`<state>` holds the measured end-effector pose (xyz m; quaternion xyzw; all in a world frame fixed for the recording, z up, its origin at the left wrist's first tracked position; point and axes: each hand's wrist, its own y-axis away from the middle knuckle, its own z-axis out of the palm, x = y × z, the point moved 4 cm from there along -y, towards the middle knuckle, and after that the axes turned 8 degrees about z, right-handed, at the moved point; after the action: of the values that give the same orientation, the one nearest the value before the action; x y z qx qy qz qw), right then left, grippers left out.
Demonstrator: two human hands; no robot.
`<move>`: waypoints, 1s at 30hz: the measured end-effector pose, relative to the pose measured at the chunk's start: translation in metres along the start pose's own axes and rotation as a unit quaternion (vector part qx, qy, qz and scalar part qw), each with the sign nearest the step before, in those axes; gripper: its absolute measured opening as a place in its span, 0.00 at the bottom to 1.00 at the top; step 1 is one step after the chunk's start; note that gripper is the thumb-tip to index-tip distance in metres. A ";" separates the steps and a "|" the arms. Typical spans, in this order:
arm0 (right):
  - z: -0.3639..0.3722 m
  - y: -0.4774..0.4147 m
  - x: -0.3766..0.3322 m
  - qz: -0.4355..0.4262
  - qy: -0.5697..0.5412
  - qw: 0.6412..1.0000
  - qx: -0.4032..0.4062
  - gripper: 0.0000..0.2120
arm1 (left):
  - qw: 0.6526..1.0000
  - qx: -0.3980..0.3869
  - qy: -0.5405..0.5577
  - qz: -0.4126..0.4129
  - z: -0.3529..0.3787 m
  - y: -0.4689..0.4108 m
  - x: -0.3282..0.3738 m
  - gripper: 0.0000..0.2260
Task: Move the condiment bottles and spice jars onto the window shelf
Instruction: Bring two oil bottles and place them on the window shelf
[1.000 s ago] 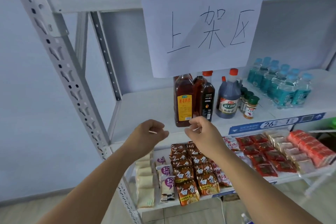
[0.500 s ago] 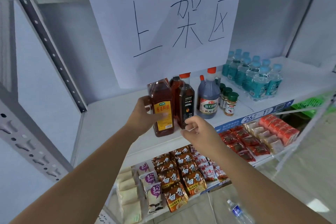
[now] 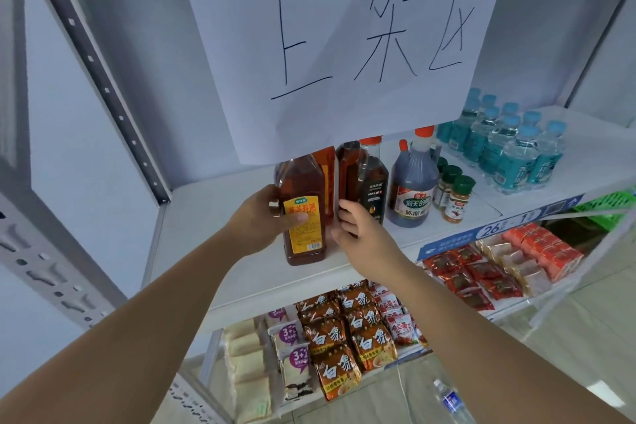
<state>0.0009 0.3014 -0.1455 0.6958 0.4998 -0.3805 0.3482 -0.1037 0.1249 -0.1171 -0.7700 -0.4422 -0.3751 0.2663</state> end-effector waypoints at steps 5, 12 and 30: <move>0.014 -0.018 -0.005 -0.001 -0.003 1.000 0.004 0.27 | 1.000 0.005 -0.018 -0.014 -0.028 0.022 -0.014 0.21; 0.032 -0.038 -0.016 0.045 -0.053 0.998 0.004 0.29 | 0.999 0.014 -0.021 -0.048 -0.055 0.042 -0.030 0.24; 0.059 -0.077 -0.019 0.121 -0.141 0.981 0.061 0.26 | 0.999 0.037 0.018 -0.035 -0.060 0.056 -0.039 0.24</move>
<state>-0.0880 0.2618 -0.1650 0.7106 0.3339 -0.4597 0.4152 -0.0878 0.0355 -0.1189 -0.7368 -0.4778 -0.3811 0.2891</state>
